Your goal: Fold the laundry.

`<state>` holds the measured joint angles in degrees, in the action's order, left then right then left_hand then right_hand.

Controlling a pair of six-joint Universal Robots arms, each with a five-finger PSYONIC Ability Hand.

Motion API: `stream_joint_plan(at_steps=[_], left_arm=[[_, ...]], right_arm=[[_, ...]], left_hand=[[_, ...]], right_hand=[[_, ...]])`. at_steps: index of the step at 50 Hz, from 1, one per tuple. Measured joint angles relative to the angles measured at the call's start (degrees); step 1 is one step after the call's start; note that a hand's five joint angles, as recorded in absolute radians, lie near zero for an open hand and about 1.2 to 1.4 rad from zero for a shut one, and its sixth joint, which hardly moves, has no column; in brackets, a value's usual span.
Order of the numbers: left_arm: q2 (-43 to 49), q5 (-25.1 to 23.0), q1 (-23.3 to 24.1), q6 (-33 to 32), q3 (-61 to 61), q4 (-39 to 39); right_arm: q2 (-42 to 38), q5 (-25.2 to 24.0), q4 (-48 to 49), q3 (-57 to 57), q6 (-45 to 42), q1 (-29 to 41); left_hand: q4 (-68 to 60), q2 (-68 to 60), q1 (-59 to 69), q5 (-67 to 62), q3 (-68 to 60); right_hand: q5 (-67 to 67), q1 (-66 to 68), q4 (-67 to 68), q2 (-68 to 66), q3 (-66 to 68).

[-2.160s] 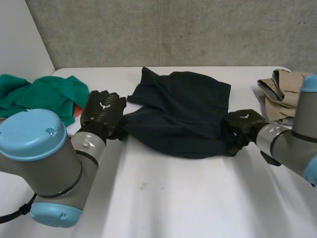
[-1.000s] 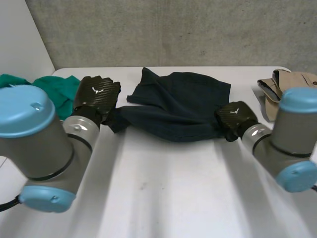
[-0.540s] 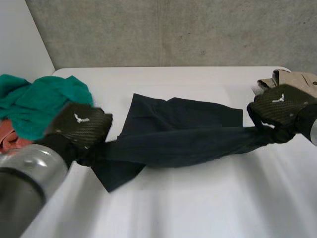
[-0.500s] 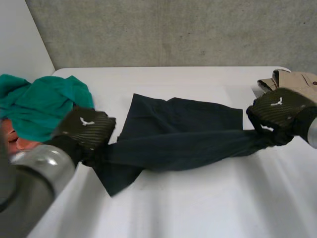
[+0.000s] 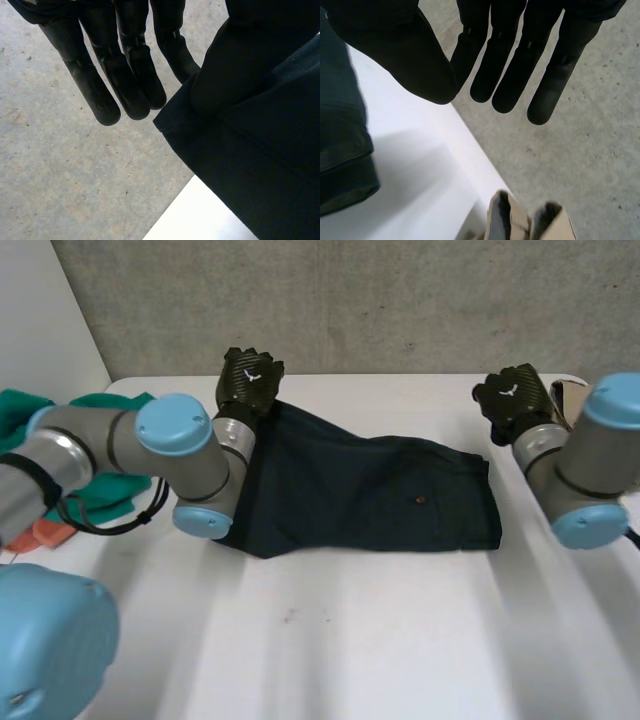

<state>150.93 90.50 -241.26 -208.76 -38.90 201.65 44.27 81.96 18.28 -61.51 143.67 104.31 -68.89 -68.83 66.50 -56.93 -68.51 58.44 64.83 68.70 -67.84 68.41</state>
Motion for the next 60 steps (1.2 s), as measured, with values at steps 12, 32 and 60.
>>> stream_joint_plan(at_steps=[12,32,60], left_arm=[[7.81,-2.00,-1.05,0.16,6.21,2.49],[-23.39,-2.03,0.34,7.11,-35.32,4.75],[-39.28,-1.57,0.84,19.44,-51.94,4.94]], right_arm=[[-8.03,3.59,1.04,9.15,4.04,1.67],[16.22,-12.14,-26.28,-17.40,13.32,-4.67],[20.42,-5.58,-9.23,-27.27,-4.92,-12.71]], left_hand=[[29.31,29.26,-33.35,28.81,28.80],[57.20,56.82,-55.62,54.18,56.11],[57.20,56.82,-55.62,54.19,56.12]], right_hand=[[-46.13,-42.70,-46.30,45.98,-46.01],[-46.78,-43.84,-47.71,47.66,-47.39],[-1.69,-2.01,-0.07,0.44,-1.07]])
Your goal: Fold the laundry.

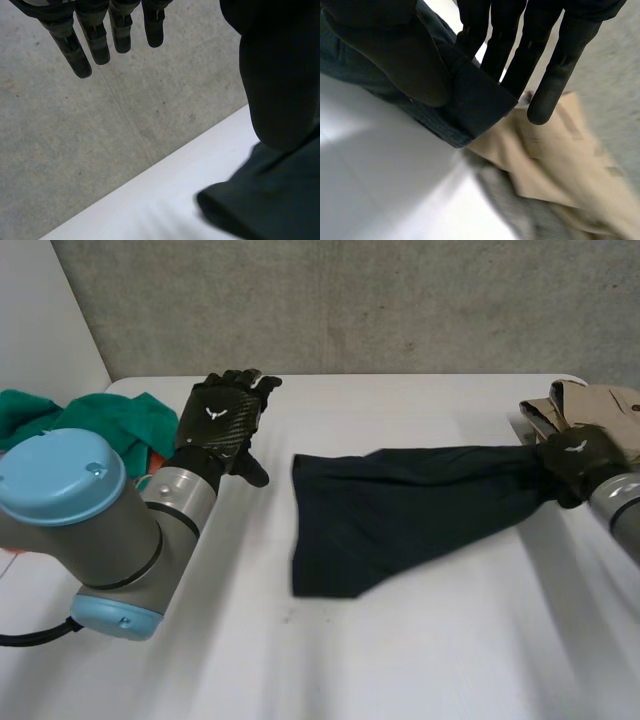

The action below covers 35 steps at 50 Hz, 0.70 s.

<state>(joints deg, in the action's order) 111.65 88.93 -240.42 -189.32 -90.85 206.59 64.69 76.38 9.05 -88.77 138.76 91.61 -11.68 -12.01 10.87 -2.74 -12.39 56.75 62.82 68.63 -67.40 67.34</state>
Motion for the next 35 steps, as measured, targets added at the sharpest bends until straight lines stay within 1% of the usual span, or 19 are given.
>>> stream_joint_plan(at_steps=[2,3,5,7,12,15,17,18,19,22,23,24,25,26,29,35], left_arm=[[-0.95,0.00,-0.03,0.00,-0.61,0.02],[-1.64,0.00,-0.05,0.00,-1.13,0.03],[-2.22,0.01,-0.08,0.02,-1.61,0.03],[-2.86,0.05,-0.10,0.06,-2.19,0.03],[-3.51,0.24,-0.13,0.09,-2.90,-0.07],[-3.60,0.62,-0.12,0.10,-3.03,-0.12],[-3.61,0.77,-0.10,0.10,-3.00,-0.12],[-3.61,1.04,-0.06,0.10,-2.84,-0.17],[-3.59,1.14,-0.04,0.09,-2.71,-0.20],[-3.53,1.36,0.08,0.04,-1.95,-0.33],[-3.49,1.42,0.16,0.02,-1.46,-0.41],[-3.41,1.48,0.27,0.00,-0.92,-0.51],[-3.34,1.57,0.37,-0.02,-0.47,-0.63],[-3.16,1.81,0.57,-0.04,0.51,-0.90],[-2.43,2.83,1.19,-0.08,3.20,-1.94],[1.11,5.44,4.24,-0.16,10.48,-4.99]], right_arm=[[1.14,0.13,-0.29,0.09,-2.98,-0.19],[1.96,0.18,-0.47,0.29,-5.67,0.31],[2.39,0.12,-0.36,0.69,-7.65,1.80],[2.58,-0.09,0.38,1.54,-9.58,5.68],[1.76,-1.04,3.66,2.74,-10.98,16.03],[-0.37,-4.46,7.76,1.30,-11.82,23.12],[-1.00,-5.60,8.82,0.76,-12.17,24.74],[-3.15,-9.28,11.62,-1.18,-14.07,28.94],[-3.92,-10.58,12.50,-1.88,-14.98,30.17],[-5.22,-12.69,13.55,-3.19,-16.95,31.90],[-5.88,-13.80,13.97,-3.96,-18.23,32.70],[-6.03,-14.39,13.94,-4.47,-18.65,33.00],[-5.94,-14.62,13.86,-4.74,-18.61,33.07],[-5.30,-14.96,13.59,-5.17,-17.84,32.97],[-2.49,-15.27,12.85,-6.00,-13.24,31.86],[6.98,-15.08,11.43,-7.15,11.12,25.68]], left_hand=[[0.00,0.00,0.00,0.00,0.00],[0.00,0.00,0.00,0.00,0.00],[0.00,0.00,0.00,0.00,0.00],[0.00,0.00,0.00,-0.01,0.00],[0.00,0.00,0.00,0.00,0.00],[0.00,0.00,0.00,0.00,0.00],[0.00,0.00,0.00,0.00,0.00],[0.00,0.00,0.00,0.00,0.00],[0.00,0.00,0.00,0.00,0.00],[0.00,0.00,0.00,0.00,0.00],[0.00,0.00,0.00,0.00,0.00],[0.00,0.00,0.00,-0.01,0.00],[0.00,0.00,0.00,0.00,0.00],[0.00,0.00,0.00,-0.01,0.00],[0.00,0.00,0.00,0.00,0.00],[0.00,0.00,0.00,0.00,0.00]], right_hand=[[0.21,0.19,0.00,-0.13,0.00],[0.33,0.59,0.01,-0.12,0.00],[0.35,0.68,0.03,-0.13,0.00],[0.35,0.68,0.03,-0.13,0.48],[0.91,0.68,0.04,-0.16,1.10],[0.97,0.69,0.05,-0.33,1.40],[0.97,0.69,0.05,-0.33,1.40],[0.29,0.68,-1.64,0.51,-0.33],[0.23,0.68,-2.11,0.77,-0.79],[-15.65,-15.99,-17.91,17.03,-16.85],[-31.57,-32.13,-33.57,35.05,-33.16],[-38.57,-37.96,-40.72,41.01,-40.13],[-40.05,-39.12,-42.93,43.08,-42.21],[-48.17,-44.46,-49.64,48.57,-48.28],[-54.02,-49.01,-55.55,54.38,-54.56],[-54.02,-49.08,-56.19,54.67,-54.99]])
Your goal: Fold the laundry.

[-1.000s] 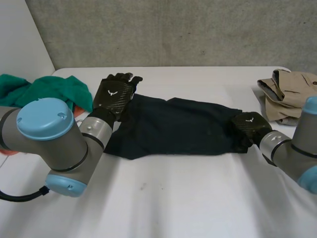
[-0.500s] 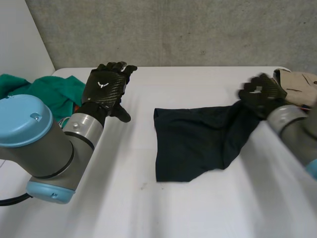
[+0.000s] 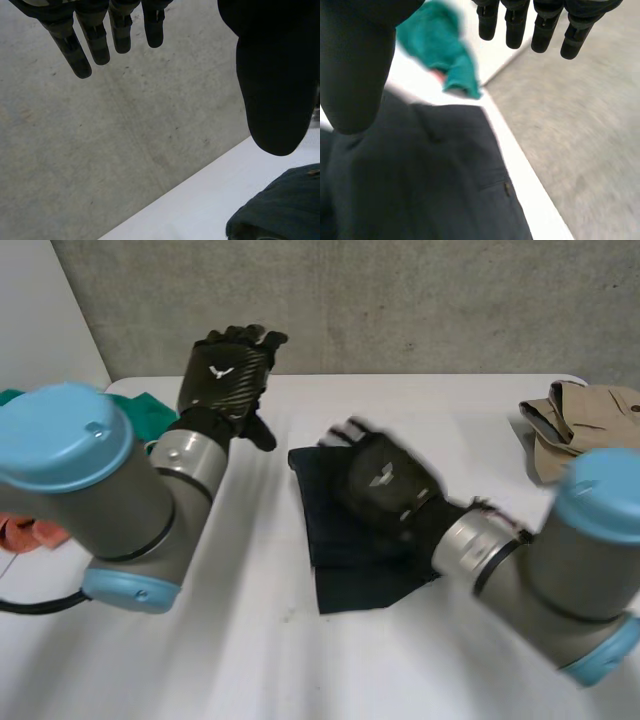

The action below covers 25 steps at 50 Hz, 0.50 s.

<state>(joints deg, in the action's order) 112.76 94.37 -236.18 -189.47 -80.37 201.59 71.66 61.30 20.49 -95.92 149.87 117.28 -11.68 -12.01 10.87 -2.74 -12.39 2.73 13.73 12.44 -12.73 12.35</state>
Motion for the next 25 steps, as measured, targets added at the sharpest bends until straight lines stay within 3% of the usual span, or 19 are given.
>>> stream_joint_plan(at_steps=[3,9,16,25], left_arm=[[2.91,0.73,2.24,-0.02,4.33,-1.99],[9.45,1.09,6.52,0.03,12.07,-6.01],[19.84,3.26,10.34,0.05,22.37,-13.27],[30.06,7.37,10.66,-0.03,31.33,-24.27]], right_arm=[[3.79,0.20,-1.54,0.27,14.58,-5.28],[4.59,-0.17,-8.43,3.94,25.26,-13.10],[-5.55,-0.52,-19.84,15.30,23.99,-15.45],[-22.80,-0.97,-31.16,32.92,17.06,-14.49]], left_hand=[[0.00,-0.01,0.00,0.00,0.00],[0.00,-0.01,0.00,0.00,0.00],[0.00,-0.01,0.00,-0.01,0.00],[0.00,-0.01,0.00,0.00,0.00]], right_hand=[[0.00,0.00,0.00,0.00,0.00],[0.00,0.00,0.00,0.00,0.00],[0.00,0.00,0.00,0.00,0.00],[0.00,0.00,0.00,0.00,0.00]])
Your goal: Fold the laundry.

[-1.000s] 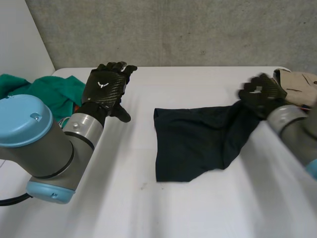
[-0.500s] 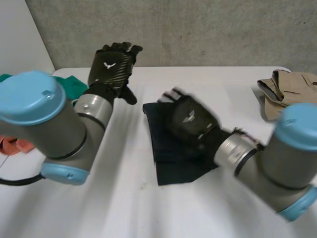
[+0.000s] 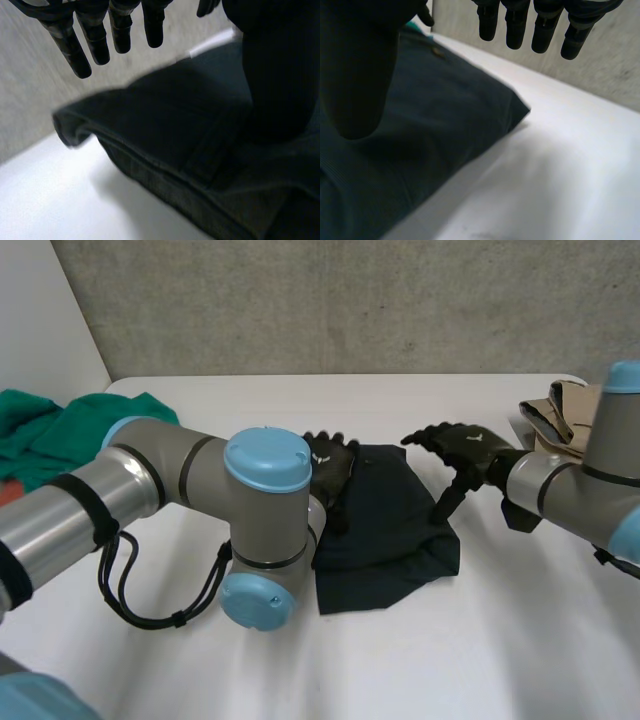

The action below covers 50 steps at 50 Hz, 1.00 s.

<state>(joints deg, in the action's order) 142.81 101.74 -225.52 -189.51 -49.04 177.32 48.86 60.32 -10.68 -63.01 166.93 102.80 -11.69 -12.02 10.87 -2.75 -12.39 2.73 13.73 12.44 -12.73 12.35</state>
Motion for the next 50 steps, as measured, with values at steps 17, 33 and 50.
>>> stream_joint_plan(at_steps=[17,33,50], left_arm=[[-2.03,-0.26,-0.87,-0.25,-5.45,-10.84],[-21.01,-6.65,-3.30,-0.16,-14.10,0.20],[-36.14,-36.15,-7.89,7.86,-27.16,1.79]], right_arm=[[-8.63,4.25,-4.50,3.66,-19.00,0.54],[14.28,10.99,21.05,-20.90,-18.97,3.57],[21.19,0.58,41.63,-51.52,-19.44,3.85]], left_hand=[[0.10,0.00,-1.32,0.00,1.40],[0.11,0.00,-1.34,0.02,1.41],[0.11,0.00,-1.19,0.02,1.40]], right_hand=[[0.02,-4.37,0.00,3.16,0.00],[-0.03,-4.42,0.00,3.19,0.00],[-0.04,-4.42,0.00,3.19,-0.01]])
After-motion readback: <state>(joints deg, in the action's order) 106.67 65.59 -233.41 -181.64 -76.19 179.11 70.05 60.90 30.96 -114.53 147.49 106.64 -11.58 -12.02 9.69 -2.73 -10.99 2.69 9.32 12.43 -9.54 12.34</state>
